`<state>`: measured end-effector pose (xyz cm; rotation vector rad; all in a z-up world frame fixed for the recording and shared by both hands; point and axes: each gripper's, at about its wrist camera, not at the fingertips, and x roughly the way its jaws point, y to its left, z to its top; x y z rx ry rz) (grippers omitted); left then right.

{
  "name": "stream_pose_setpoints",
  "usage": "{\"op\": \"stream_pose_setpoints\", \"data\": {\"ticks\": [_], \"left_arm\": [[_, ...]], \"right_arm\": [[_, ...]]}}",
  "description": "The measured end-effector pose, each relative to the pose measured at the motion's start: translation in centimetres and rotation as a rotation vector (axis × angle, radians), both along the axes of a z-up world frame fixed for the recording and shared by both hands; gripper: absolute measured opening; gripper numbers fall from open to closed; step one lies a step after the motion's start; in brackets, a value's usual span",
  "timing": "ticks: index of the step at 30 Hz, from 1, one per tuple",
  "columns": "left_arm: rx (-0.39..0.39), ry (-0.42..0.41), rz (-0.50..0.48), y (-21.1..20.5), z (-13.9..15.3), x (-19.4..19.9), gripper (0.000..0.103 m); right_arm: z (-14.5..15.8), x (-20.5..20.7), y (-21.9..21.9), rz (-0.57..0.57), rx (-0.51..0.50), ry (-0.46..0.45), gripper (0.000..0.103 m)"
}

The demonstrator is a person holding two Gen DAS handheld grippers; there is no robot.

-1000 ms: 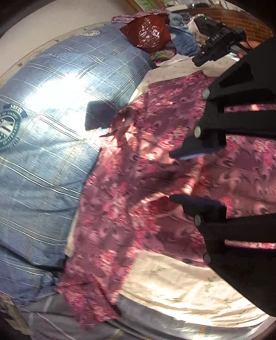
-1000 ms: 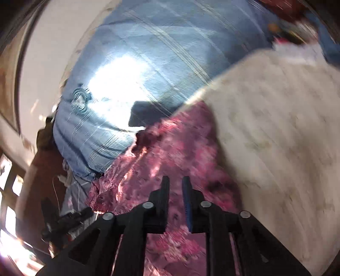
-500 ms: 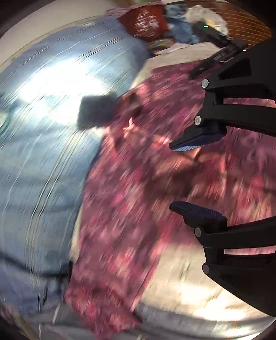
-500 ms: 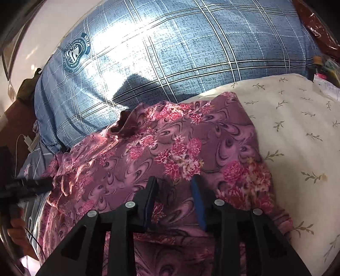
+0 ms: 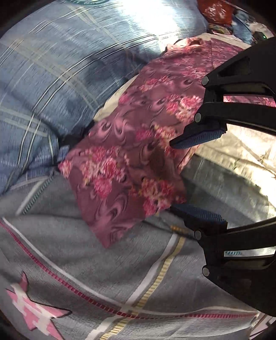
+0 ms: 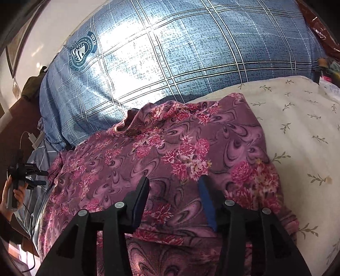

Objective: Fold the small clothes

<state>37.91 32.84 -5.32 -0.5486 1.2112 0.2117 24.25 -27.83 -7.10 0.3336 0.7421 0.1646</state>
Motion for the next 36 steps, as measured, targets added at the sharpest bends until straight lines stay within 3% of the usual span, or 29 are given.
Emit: {"op": "stream_pose_setpoints", "data": {"ticks": [8,9,10,11,14,18,21,28,32,36], "left_arm": [[-0.196,-0.040,0.108,2.5,-3.6,-0.3,0.051],[-0.186,-0.059,0.111,2.3,-3.6,-0.1,0.042],[-0.179,-0.068,0.111,2.1,-3.5,-0.1,0.015],[-0.199,-0.071,0.114,1.7,-3.8,-0.2,0.009],[-0.232,-0.097,0.143,1.4,-2.8,-1.1,0.008],[-0.267,-0.148,0.132,0.4,0.6,-2.5,0.008],[-0.337,-0.207,0.109,-1.2,3.5,-3.4,0.008],[-0.480,-0.304,-0.055,-11.1,7.4,-3.0,0.008],[-0.585,-0.264,-0.138,-19.0,5.4,-1.4,0.008],[-0.631,-0.166,-0.200,-25.9,2.2,-1.3,0.005]], "right_arm": [[0.0,0.0,0.0,0.009,0.013,-0.005,0.054],[0.0,0.0,-0.1,0.009,0.014,-0.006,0.054],[0.0,0.0,-0.1,0.009,0.016,-0.006,0.054],[0.0,0.0,-0.1,0.010,0.017,-0.007,0.054],[-0.1,0.0,-0.1,0.012,0.022,-0.008,0.054],[-0.1,0.0,-0.2,0.013,0.030,-0.011,0.055],[-0.1,-0.1,-0.3,0.013,0.034,-0.013,0.055],[-0.1,-0.2,-0.5,0.014,0.047,-0.017,0.055],[-0.1,-0.3,-0.7,0.016,0.063,-0.021,0.055],[-0.2,-0.4,-0.8,0.018,0.079,-0.025,0.055]]}}
